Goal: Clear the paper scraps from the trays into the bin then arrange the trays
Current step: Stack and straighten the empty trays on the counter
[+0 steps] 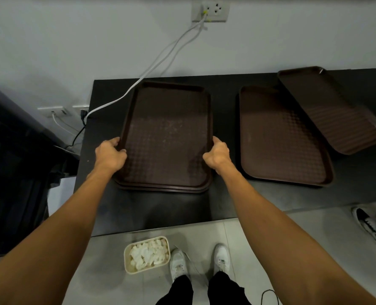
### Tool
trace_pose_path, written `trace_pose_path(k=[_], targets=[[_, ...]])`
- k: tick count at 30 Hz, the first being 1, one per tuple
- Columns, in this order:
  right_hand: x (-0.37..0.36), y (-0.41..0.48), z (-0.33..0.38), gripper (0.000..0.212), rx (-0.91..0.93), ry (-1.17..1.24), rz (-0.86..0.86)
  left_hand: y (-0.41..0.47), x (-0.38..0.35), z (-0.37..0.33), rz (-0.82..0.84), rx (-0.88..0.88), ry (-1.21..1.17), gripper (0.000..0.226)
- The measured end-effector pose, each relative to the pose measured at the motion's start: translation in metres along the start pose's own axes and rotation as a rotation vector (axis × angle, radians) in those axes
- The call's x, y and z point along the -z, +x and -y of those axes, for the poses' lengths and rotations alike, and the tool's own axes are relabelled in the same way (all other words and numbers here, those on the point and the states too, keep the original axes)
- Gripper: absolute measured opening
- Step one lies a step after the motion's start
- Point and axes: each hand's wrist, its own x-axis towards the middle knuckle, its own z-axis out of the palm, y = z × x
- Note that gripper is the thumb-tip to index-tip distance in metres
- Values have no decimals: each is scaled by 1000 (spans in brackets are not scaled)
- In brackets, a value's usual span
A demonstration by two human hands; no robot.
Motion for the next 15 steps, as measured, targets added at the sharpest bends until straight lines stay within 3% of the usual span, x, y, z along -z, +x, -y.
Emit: trace_pose_path(k=[5,9,15], targets=[[3,-3,-4,82,-36,-56,57,-4,-1,-2,-35,-2,-17,44],[-2,-7,-9,58,36,-41,-92,-3,3,-6,25,-18,97,54],[5,-12,-4,48,16,-98,-104,-3,2,-4,59,68,119,57]])
